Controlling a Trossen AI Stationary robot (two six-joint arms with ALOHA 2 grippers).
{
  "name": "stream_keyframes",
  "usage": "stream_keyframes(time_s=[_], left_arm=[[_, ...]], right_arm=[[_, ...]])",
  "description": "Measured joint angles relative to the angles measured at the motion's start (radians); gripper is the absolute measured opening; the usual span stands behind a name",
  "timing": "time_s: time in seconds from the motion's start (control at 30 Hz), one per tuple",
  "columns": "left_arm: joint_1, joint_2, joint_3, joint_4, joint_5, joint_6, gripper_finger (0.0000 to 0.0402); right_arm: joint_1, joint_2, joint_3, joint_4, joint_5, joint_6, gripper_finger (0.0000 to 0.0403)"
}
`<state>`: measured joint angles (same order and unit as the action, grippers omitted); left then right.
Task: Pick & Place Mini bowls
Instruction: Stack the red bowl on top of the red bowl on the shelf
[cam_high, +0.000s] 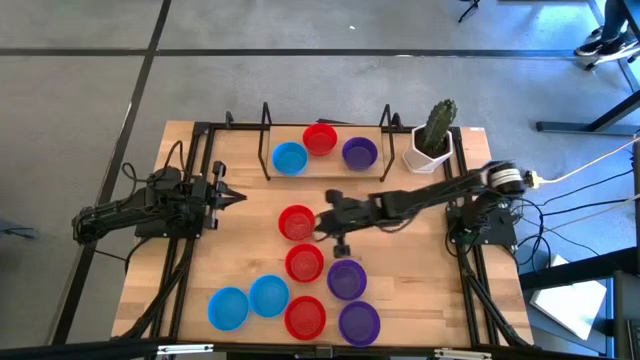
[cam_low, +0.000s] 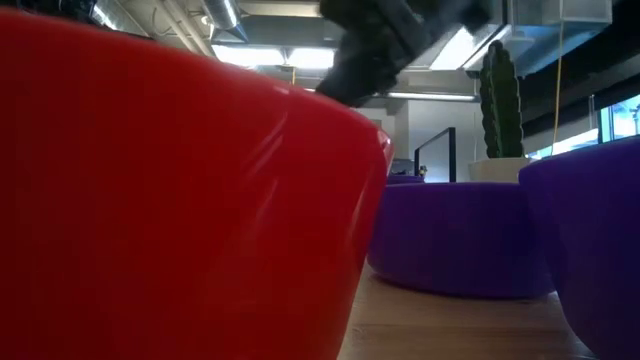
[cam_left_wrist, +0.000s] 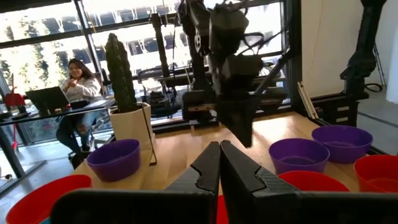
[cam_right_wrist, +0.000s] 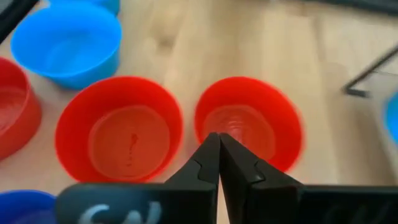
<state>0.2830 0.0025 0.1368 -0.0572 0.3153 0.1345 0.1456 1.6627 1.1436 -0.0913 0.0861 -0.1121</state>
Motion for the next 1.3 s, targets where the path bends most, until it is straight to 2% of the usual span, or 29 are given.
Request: stream_keyframes(time_s=[0.13, 0.3, 0.47, 0.6, 0.8, 0.97, 1.3], left_arm=[[0.000, 0.000, 0.000, -0.008, 0.000, 0.000, 0.0008], [0.000, 0.000, 0.000, -0.009, 0.000, -0.001, 0.0011], [0.000, 0.000, 0.000, -0.008, 0.000, -0.015, 0.0006], [0.000, 0.000, 0.000, -0.008, 0.000, -0.017, 0.0007], [0.000, 0.000, 0.000, -0.007, 0.000, -0.017, 0.0011], [0.000, 0.000, 0.000, -0.007, 0.000, -0.017, 0.0006], [0.000, 0.000, 0.000, -0.007, 0.000, -0.020, 0.0008]], right_arm=[[0.000, 0.109, 0.188, -0.174, -0.026, 0.006, 0.0022], [0.000, 0.222, 0.405, -0.403, 0.019, 0.017, 0.0057], [-0.023, 0.275, 0.516, -0.504, 0.042, 0.075, 0.0092], [-0.050, 0.275, 0.526, -0.513, 0.046, 0.153, 0.0103], [-0.082, 0.275, 0.526, -0.565, 0.048, 0.180, 0.0100], [-0.110, 0.277, 0.526, -0.615, 0.094, 0.283, 0.0103], [-0.189, 0.281, 0.526, -0.584, -0.019, 0.448, 0.0170]])
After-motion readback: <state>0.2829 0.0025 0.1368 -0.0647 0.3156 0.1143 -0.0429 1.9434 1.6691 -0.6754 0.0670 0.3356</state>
